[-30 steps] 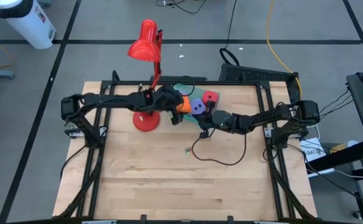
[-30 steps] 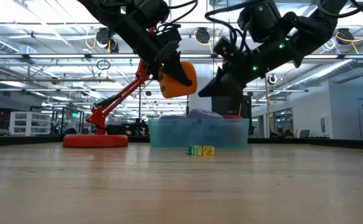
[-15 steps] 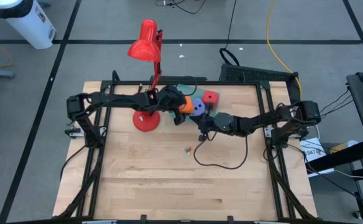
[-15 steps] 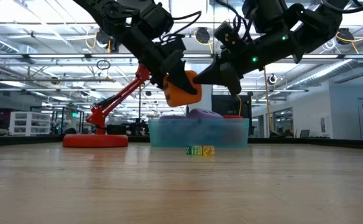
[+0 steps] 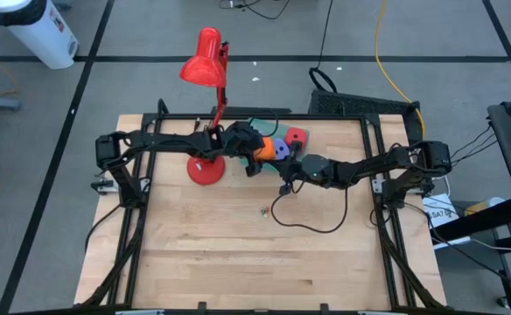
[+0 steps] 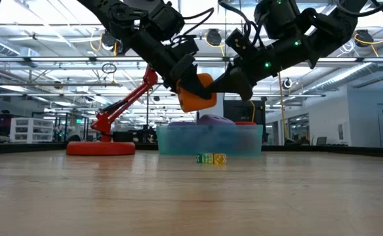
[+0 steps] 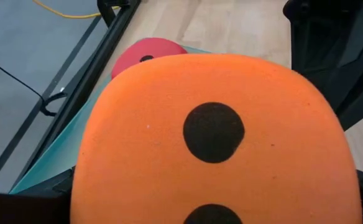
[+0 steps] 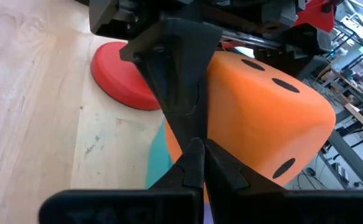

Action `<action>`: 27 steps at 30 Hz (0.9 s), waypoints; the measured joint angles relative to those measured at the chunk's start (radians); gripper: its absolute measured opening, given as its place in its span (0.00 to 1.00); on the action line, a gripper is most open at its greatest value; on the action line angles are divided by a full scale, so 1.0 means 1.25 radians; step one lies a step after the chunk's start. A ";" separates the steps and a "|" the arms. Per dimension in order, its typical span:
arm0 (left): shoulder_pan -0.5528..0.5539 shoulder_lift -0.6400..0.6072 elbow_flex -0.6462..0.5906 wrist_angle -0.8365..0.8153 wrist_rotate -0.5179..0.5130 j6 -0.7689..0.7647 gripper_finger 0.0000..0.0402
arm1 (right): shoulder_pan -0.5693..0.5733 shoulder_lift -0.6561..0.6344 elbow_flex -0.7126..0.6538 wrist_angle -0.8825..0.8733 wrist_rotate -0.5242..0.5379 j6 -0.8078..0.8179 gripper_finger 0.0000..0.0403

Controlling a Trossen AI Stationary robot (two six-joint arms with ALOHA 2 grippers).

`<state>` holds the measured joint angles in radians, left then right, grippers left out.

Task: Pick & Place Dice
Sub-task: Put the large orange die into the blue bin

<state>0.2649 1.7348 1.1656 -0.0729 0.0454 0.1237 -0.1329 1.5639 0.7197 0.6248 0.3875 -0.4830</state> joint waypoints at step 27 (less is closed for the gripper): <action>0.082 -0.008 0.003 -0.108 -0.073 0.046 1.00 | 0.022 -0.043 0.000 -0.008 0.000 0.011 0.00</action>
<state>0.3679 1.7248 1.1694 -0.2074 -0.0460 0.1813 -0.1052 1.5096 0.7200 0.6152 0.3874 -0.4692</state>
